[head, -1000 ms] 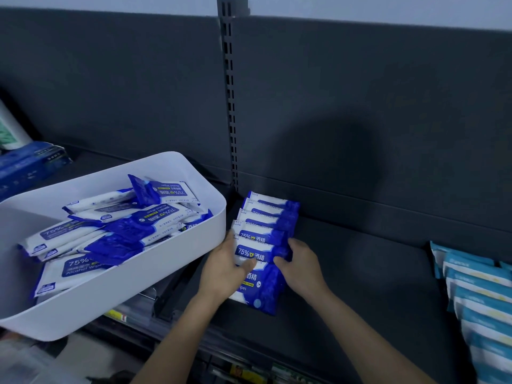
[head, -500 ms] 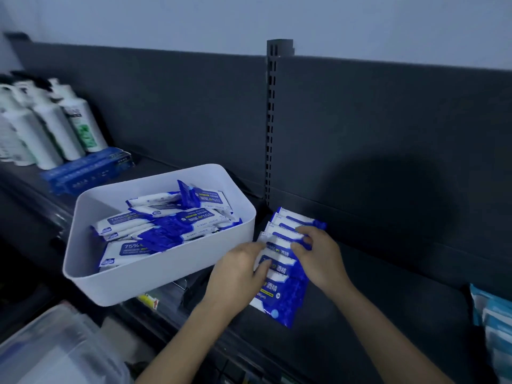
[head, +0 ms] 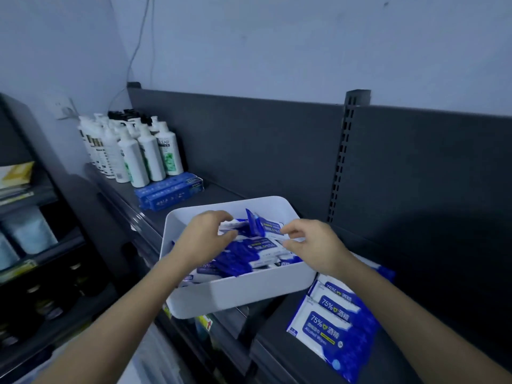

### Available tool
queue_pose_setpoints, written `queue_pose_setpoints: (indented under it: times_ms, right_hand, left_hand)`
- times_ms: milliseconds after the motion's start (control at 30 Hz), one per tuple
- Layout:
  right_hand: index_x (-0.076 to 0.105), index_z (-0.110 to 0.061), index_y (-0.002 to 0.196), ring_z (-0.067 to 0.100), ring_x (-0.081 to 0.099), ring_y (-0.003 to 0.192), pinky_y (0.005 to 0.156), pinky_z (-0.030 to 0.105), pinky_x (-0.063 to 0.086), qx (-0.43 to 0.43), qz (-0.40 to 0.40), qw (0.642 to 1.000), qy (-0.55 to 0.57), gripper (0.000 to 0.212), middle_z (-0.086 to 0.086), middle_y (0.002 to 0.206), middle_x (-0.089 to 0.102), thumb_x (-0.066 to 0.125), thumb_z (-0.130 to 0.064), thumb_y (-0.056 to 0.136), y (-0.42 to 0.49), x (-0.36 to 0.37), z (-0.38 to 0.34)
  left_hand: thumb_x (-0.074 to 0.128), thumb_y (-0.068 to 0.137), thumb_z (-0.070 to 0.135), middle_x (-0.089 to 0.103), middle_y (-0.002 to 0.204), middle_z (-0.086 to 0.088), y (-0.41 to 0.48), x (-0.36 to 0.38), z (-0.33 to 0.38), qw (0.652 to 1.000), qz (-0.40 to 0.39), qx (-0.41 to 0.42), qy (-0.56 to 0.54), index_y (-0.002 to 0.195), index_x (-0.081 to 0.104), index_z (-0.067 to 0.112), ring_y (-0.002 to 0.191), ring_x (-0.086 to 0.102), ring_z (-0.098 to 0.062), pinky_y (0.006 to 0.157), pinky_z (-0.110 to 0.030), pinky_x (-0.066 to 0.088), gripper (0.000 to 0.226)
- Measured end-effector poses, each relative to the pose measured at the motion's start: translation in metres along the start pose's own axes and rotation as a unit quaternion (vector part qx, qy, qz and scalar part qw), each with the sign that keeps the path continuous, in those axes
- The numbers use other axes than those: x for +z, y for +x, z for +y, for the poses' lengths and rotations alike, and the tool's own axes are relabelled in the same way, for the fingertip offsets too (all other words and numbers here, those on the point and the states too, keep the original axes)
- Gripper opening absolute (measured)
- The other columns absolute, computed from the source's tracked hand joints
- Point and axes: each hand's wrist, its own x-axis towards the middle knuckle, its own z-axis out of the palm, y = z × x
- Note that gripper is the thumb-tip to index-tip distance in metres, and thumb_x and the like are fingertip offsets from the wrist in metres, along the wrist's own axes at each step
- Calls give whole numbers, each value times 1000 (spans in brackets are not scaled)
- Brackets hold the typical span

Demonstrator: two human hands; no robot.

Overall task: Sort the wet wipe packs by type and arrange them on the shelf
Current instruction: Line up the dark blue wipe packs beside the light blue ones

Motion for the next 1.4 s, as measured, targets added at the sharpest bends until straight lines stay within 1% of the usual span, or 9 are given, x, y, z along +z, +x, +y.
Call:
queue_pose_setpoints:
  times_ms: [233, 467, 667, 733, 833, 1033, 1133, 1267, 1400]
  right_hand:
    - [33, -22, 146, 15, 39, 133, 103, 25, 36, 18, -196, 975, -107, 88, -3, 149, 39, 81, -26, 73, 46, 12, 3]
    - [-10, -34, 150, 17, 10, 146, 115, 33, 22, -22, -304, 933, -189, 125, -4, 159, 2, 83, -39, 68, 75, 38, 10]
    - [-19, -42, 145, 21, -9, 147, 118, 43, 16, -2, -393, 893, -220, 122, 1, 160, -10, 78, -42, 73, 91, 46, 13]
    - [-16, -39, 148, 29, 9, 145, 114, 40, 25, -37, -387, 884, -260, 119, 7, 156, 4, 78, -40, 74, 92, 50, 13]
    - [-9, -36, 150, 28, 41, 121, 102, 36, 39, -99, -363, 875, -305, 112, 10, 137, 26, 75, -44, 75, 91, 54, 11]
    - [29, -29, 149, 20, 56, 106, 87, 26, 43, -128, -191, 940, -253, 71, 4, 130, 57, 63, -30, 86, 97, 47, 19]
    - [8, -29, 152, 22, 59, 101, 84, 31, 50, -84, -232, 950, -192, 90, 9, 125, 59, 68, -26, 84, 98, 48, 19]
    - [-6, -19, 152, 23, 22, 143, 111, 36, 34, -63, -266, 926, -259, 104, 7, 159, 12, 69, -34, 80, 98, 65, 19]
    - [15, -15, 150, 23, 49, 121, 95, 34, 47, -65, -205, 951, -222, 83, 8, 141, 45, 64, -21, 83, 99, 66, 16]
  left_hand:
    - [74, 77, 48, 28, 154, -5, 43, 6, -60, 963, -254, -26, 93, 151, 20, 21, 138, 32, -23, 110, -32, 30, 95]
    - [73, 71, 59, 26, 155, -4, 71, 22, -89, 948, -312, -2, 54, 152, 15, 24, 140, 29, -22, 114, -35, 28, 106]
    - [70, 80, 46, 48, 137, -9, 80, 34, -92, 951, -284, 53, 109, 145, 30, 18, 123, 47, -25, 102, -36, 40, 81]
    - [70, 80, 42, 52, 129, -9, 82, 35, -89, 951, -280, 65, 110, 138, 37, 16, 115, 51, -25, 97, -38, 44, 72]
    - [66, 83, 37, 57, 121, -8, 82, 34, -89, 952, -278, 81, 98, 134, 41, 15, 107, 54, -24, 90, -39, 46, 61]
    - [55, 89, 24, 63, 116, -9, 80, 29, -95, 962, -252, 89, 53, 130, 46, 14, 102, 56, -25, 87, -36, 45, 42]
    - [56, 91, 25, 56, 127, -11, 79, 30, -95, 961, -257, 83, 65, 139, 38, 15, 113, 52, -26, 94, -34, 42, 52]
    - [67, 86, 32, 43, 139, -9, 76, 31, -94, 955, -265, 84, 101, 149, 19, 19, 125, 45, -25, 101, -35, 40, 80]
    - [67, 82, 25, 41, 141, -8, 77, 33, -87, 960, -246, 81, 105, 149, 18, 23, 124, 46, -25, 98, -34, 42, 83]
